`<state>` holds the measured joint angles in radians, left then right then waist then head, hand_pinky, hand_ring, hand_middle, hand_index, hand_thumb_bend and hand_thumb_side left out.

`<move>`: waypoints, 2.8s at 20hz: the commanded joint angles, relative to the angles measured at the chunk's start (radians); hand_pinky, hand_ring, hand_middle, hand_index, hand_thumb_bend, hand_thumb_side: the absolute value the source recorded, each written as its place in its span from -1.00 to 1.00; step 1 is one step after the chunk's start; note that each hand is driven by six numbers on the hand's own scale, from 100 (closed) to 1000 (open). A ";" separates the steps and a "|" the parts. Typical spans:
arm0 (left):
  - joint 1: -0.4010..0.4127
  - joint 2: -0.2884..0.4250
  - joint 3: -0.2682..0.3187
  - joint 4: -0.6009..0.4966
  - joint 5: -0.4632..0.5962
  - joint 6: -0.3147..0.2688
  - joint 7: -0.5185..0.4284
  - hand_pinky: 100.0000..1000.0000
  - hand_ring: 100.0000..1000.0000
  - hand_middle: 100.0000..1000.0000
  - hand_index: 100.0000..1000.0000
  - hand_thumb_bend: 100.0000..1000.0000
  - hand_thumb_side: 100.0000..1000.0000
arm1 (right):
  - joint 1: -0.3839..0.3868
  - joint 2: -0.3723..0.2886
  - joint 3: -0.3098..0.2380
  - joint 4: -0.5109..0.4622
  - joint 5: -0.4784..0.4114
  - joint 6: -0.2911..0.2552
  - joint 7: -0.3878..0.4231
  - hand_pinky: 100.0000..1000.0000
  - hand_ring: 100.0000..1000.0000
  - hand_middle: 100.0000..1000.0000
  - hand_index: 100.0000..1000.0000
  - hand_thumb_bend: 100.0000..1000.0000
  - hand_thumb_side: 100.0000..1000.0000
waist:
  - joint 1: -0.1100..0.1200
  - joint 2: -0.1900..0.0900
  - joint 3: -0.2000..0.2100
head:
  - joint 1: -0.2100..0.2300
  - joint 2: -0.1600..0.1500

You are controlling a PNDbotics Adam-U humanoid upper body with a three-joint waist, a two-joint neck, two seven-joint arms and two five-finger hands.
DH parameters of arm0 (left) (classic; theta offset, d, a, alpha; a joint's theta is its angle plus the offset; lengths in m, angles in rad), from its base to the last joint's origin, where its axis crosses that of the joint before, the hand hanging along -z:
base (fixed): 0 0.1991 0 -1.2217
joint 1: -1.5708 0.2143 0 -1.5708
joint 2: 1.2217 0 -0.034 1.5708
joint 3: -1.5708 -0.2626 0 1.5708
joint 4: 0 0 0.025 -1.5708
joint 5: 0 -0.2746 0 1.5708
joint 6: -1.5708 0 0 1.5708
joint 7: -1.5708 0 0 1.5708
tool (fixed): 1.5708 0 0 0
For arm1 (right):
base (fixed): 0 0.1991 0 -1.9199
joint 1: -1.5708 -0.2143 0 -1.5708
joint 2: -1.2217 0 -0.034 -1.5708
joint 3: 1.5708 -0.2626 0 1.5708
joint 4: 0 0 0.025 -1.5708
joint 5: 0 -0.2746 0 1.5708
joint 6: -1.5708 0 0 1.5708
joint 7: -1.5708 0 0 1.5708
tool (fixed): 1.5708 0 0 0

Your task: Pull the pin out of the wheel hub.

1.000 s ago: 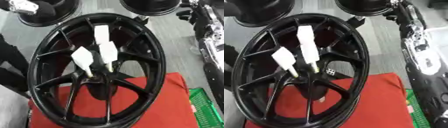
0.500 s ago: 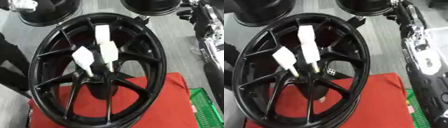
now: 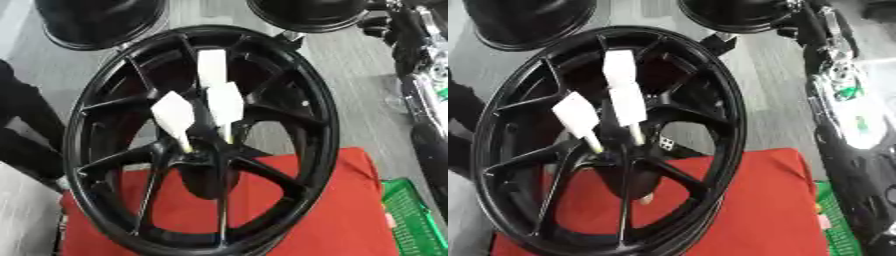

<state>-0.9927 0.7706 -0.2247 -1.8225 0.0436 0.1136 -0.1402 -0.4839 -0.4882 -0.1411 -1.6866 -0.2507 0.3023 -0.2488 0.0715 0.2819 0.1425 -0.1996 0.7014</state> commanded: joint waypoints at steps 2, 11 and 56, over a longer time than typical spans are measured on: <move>-0.015 0.039 -0.002 -0.020 0.017 -0.014 -0.066 0.37 0.43 0.42 0.55 -0.63 -0.12 | -0.013 -0.027 -0.008 -0.019 -0.002 -0.001 -0.003 0.48 0.18 0.30 0.38 -1.00 0.26 | -0.001 -0.014 -0.002 | -0.002 0.002; -0.059 0.032 -0.043 -0.027 -0.053 -0.021 -0.221 0.43 0.45 0.50 0.54 -0.15 -0.21 | -0.014 -0.027 -0.004 -0.016 -0.001 0.003 0.001 0.48 0.18 0.30 0.38 -1.00 0.26 | 0.002 -0.017 -0.006 | -0.010 -0.001; -0.166 -0.025 -0.293 0.120 -0.143 -0.050 -0.767 0.59 0.64 0.56 0.68 0.32 -0.14 | -0.017 -0.024 0.007 -0.005 0.002 0.011 0.014 0.48 0.17 0.29 0.38 -1.00 0.28 | 0.012 -0.022 -0.015 | -0.005 -0.004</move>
<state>-1.1366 0.7354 -0.5212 -1.7014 -0.1020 0.0682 -0.9072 -0.4845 -0.4882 -0.1340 -1.6828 -0.2509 0.3153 -0.2383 0.0867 0.2824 0.1286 -0.2085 0.6989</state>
